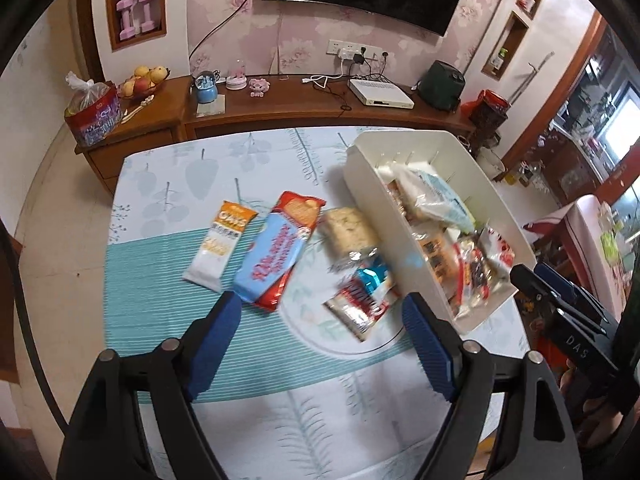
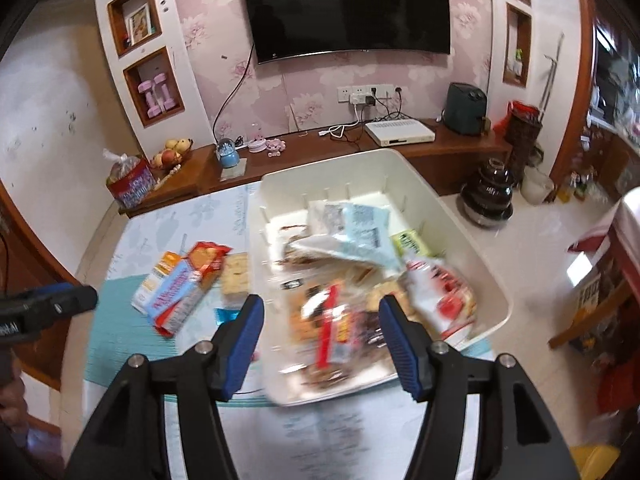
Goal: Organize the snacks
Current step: 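Move both tools back from the bin to the remaining snacks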
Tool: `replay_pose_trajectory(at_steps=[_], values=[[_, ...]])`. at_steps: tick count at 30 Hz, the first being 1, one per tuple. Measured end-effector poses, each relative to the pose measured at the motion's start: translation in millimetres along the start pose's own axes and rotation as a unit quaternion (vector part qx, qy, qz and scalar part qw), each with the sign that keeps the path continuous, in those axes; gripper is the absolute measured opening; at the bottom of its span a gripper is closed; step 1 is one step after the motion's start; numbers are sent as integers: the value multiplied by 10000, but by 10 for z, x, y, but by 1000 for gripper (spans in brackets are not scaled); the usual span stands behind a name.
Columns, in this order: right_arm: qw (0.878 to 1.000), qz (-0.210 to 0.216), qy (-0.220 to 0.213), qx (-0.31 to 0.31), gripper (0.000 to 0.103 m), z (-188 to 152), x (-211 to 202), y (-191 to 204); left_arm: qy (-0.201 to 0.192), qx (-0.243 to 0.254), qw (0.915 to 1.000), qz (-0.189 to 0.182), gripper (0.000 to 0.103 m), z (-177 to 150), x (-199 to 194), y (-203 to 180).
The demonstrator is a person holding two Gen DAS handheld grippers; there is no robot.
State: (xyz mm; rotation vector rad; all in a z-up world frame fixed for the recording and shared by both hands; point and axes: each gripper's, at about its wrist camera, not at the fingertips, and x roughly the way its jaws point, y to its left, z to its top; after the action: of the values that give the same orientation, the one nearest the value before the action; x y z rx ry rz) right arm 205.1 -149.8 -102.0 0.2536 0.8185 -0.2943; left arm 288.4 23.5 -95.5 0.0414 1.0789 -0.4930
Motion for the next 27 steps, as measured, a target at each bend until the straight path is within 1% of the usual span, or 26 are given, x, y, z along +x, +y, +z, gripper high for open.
replay_pose_trajectory(at_steps=[7,10,13,17,20,22,23,26,27], values=[[9970,179,256,703,61,-203,16,289,-47,346,9994,-19,86,-66,-75,315],[9934,236,380,1057,61,-284,34,356,-120,440,9990,14,88,-90,-48,424],[9857,346,523,1563,61,-333,70,369,-121,514,9986,9,88,-117,20,507],[9707,398,743,2250,61,-390,125,357,-193,727,9972,25,88,-161,117,556],[9578,283,857,2729,61,-422,151,335,-301,940,9951,28,88,-198,194,544],[9448,311,937,3126,61,-459,193,309,-348,1018,9942,-27,88,-210,239,526],[9405,300,950,3250,61,-468,210,306,-364,1072,9935,-81,88,-219,277,516],[9299,228,960,3544,61,-486,277,318,-339,1196,9922,-115,88,-237,370,463],[9228,244,1016,3708,61,-494,314,321,-290,1224,9920,-125,88,-239,420,450]])
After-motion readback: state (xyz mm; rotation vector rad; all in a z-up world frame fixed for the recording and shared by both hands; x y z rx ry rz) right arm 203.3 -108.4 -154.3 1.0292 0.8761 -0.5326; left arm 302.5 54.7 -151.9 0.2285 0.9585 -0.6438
